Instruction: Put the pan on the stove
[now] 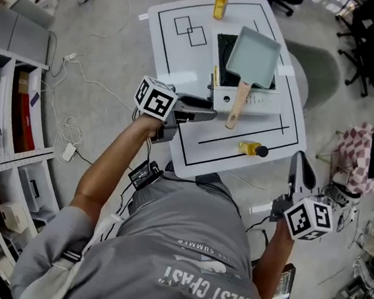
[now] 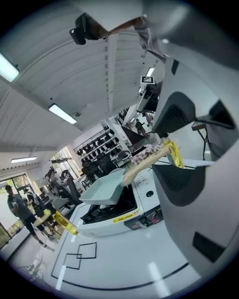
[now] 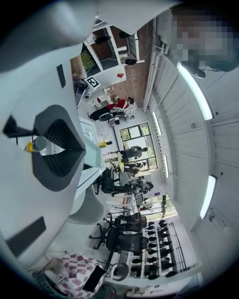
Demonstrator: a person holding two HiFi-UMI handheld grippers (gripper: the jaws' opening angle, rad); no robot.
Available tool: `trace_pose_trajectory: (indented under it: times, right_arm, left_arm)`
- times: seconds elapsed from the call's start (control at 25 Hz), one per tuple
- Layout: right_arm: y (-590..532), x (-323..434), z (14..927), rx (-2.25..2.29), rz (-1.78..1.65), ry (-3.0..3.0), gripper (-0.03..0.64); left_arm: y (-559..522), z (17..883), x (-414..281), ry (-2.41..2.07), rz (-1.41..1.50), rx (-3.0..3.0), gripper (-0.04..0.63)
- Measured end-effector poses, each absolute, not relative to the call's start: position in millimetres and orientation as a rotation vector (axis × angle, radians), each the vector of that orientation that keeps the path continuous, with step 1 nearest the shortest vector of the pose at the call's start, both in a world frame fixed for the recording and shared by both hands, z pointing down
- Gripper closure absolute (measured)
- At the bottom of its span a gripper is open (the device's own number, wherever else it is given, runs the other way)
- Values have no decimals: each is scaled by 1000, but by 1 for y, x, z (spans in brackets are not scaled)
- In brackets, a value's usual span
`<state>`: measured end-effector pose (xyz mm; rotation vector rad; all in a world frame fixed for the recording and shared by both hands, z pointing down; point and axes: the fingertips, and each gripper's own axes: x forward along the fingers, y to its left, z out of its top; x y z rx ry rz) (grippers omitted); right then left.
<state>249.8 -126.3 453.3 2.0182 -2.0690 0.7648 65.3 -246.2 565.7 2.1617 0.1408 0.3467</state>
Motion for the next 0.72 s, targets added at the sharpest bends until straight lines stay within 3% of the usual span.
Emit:
trace_pose_trajectory:
  times: [0.36,0.72]
  right_arm:
    - [-118,215,411,2048,628,-2091,607]
    - [-100,177,380,2068,495,-2114,607]
  left_arm:
    - [-228,480,6,61,302,2441,422]
    - [-208,397,-45,-64,184,2772,565]
